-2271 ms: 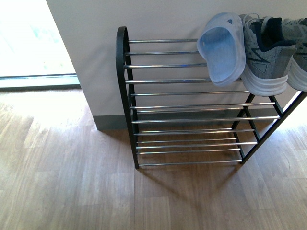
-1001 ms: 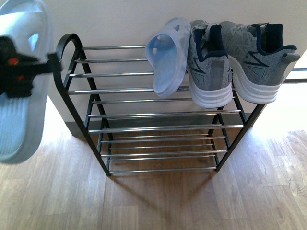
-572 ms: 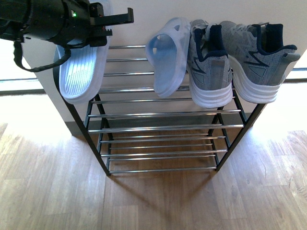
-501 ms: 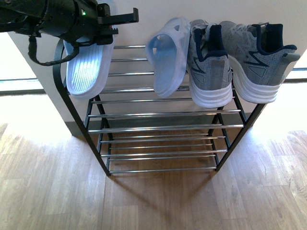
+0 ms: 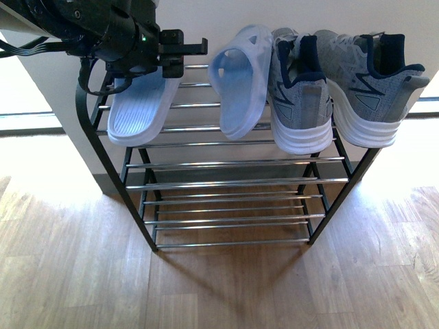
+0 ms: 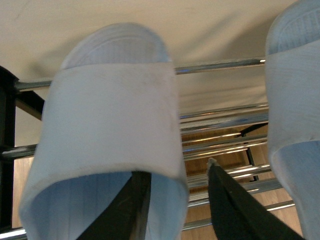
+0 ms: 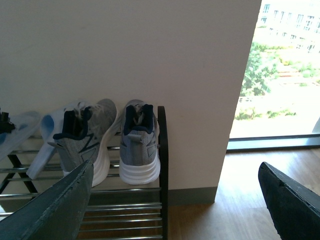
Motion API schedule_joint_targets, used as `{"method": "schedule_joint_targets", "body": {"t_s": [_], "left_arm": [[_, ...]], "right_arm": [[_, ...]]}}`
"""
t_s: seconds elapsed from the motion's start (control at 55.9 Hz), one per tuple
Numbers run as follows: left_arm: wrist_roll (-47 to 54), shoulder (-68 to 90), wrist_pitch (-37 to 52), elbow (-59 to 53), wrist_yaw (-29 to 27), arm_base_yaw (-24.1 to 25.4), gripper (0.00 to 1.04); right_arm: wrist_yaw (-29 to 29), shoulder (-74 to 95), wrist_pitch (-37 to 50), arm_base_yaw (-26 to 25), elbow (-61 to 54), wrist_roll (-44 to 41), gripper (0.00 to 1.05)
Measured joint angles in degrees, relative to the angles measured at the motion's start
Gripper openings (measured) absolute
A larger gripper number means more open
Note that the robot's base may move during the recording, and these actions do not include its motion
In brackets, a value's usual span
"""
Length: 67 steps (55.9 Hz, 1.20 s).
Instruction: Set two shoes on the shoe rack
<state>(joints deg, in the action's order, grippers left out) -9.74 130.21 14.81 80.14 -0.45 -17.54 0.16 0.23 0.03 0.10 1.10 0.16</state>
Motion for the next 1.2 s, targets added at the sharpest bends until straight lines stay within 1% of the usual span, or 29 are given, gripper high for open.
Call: {"method": "schedule_joint_targets", "body": {"t_s": [0.072,0.143,0.161,0.197,0.215,0.268,0.286,0.358,0.465,0.519,0.59,0.733,0.858,0.894,1.019,1.198], "left_arm": [[0.07,-1.95,2.32,-2.54,-0.31,-0.39,0.53],[0.04,-5.81,5.75,-7.06,-1.88,-1.29,0.69],[0.00,-7.52,7.17,-8.85,-2.80,-1.73,0.74],[-0.02,-9.88,9.07,-11.37,-3.52,-2.25,0.81],[-0.02,-11.85,10.56,-13.42,-4.26,-2.64,0.87],[-0.17,-15.17,12.94,-17.03,-5.38,-3.28,0.95],[-0.15,-15.87,13.46,-17.81,-5.62,-3.43,0.97],[-0.11,-20.74,17.18,-23.69,-7.93,-4.22,0.95],[-0.15,-27.36,21.55,-32.00,-11.39,-4.76,0.95],[-0.07,-33.16,24.55,-38.77,-13.70,-4.76,0.95],[1.36,-42.36,27.89,-48.70,-18.62,-4.81,0.95],[1.33,-56.00,26.38,-61.46,-24.17,-4.87,0.95],[0.28,-68.61,21.33,-70.14,-27.36,-4.11,0.95],[-0.44,-73.64,19.71,-73.05,-27.56,-3.39,0.95],[-2.62,-82.25,17.42,-78.18,-27.06,0.17,0.95],[-3.61,-82.97,17.42,-78.47,-26.75,0.68,0.95]], "right_arm": [[-0.02,0.02,0.00,0.00,0.00,0.00,0.96],[-0.02,0.00,0.00,0.00,0.00,0.00,0.96],[-0.02,0.00,0.00,0.00,0.00,0.00,0.96],[-0.02,0.02,0.00,0.00,0.00,0.00,0.96],[-0.02,0.00,0.00,0.00,0.00,0.00,0.96],[-0.02,0.00,0.00,0.00,0.00,0.00,0.96],[-0.02,0.02,0.00,0.00,0.00,0.00,0.96],[-0.02,0.02,0.00,0.00,0.00,0.00,0.96],[-0.02,0.00,0.00,0.00,0.00,0.00,0.96],[0.00,0.00,0.00,0.00,0.00,0.00,0.96],[-0.02,0.02,0.00,0.00,0.00,0.00,0.96],[-0.02,0.02,0.00,0.00,0.00,0.00,0.96],[-0.02,0.00,0.00,0.00,0.00,0.00,0.96],[-0.02,0.00,0.00,0.00,0.00,0.00,0.96],[0.00,0.02,0.00,0.00,0.00,0.00,0.96],[-0.02,0.02,0.00,0.00,0.00,0.00,0.96]]}}
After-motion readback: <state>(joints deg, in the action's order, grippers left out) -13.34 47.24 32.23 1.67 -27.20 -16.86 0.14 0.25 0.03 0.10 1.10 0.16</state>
